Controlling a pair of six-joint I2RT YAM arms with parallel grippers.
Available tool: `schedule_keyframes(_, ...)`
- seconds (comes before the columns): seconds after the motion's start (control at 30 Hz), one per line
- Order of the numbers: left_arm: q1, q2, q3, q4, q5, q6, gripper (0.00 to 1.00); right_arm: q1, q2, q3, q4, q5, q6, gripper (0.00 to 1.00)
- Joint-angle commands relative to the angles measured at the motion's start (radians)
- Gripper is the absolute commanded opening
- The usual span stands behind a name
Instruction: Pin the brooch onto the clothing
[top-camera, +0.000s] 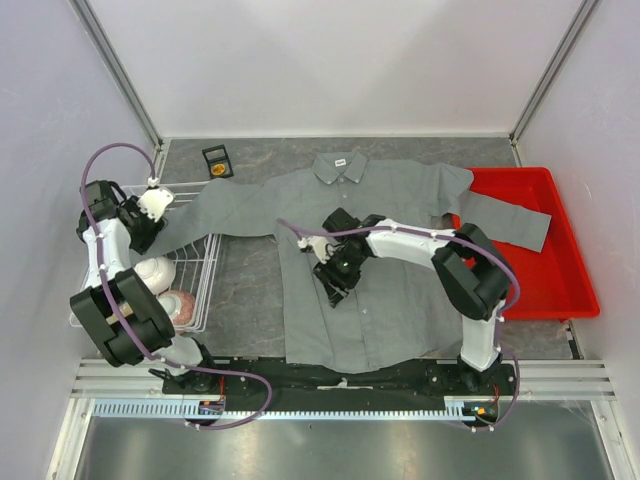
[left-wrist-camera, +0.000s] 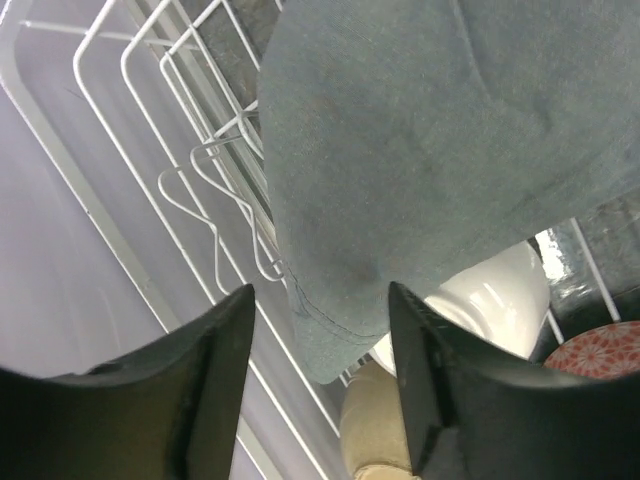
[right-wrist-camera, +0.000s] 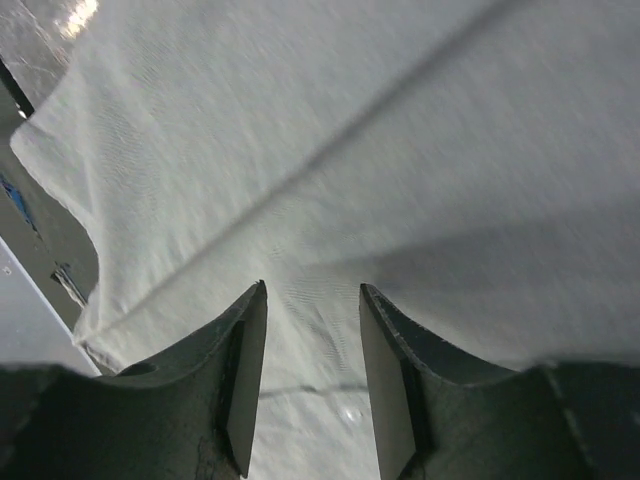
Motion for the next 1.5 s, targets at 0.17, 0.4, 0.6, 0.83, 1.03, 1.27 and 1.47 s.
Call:
schedule_keyframes(0.17, -0.002, -0.083, 0.161, -0.112, 0.302, -0.303, 0.73, 0.132, 0.205, 0.13, 0.143, -0.077, 0.051, 0.44)
schedule_keyframes(0.4, -0.048, -0.129, 0.207, -0.172, 0.436, -0.383, 0.73, 0.138, 0.233, 0.184, 0.162, -0.074, 0.096, 0.45)
schedule_keyframes(0.6, -0.193, -0.14, 0.253, -0.123, 0.385, -0.464, 0.77, 0.019, 0.064, 0.217, 0.082, -0.041, 0.062, 0.67)
schedule_keyframes(0.83, -0.289, -0.111, 0.344, 0.121, 0.341, -0.724, 0.99, -0.248, -0.16, 0.299, -0.009, 0.052, -0.037, 0.84)
schedule_keyframes(1.03, -0.309, 0.059, 0.472, 0.272, 0.354, -0.993, 0.99, -0.32, -0.341, 0.239, 0.141, 0.284, 0.062, 0.98)
schedule_keyframes(1.27, -0.349, 0.391, 0.766, 0.166, 0.19, -1.093, 0.82, -0.369, -0.303, 0.291, 0.034, 0.237, 0.043, 0.98)
schedule_keyframes(1.47, -0.398, 0.604, 0.922, 0.079, 0.026, -1.087, 0.63, -0.371, -0.34, 0.198, 0.037, 0.278, 0.019, 0.98)
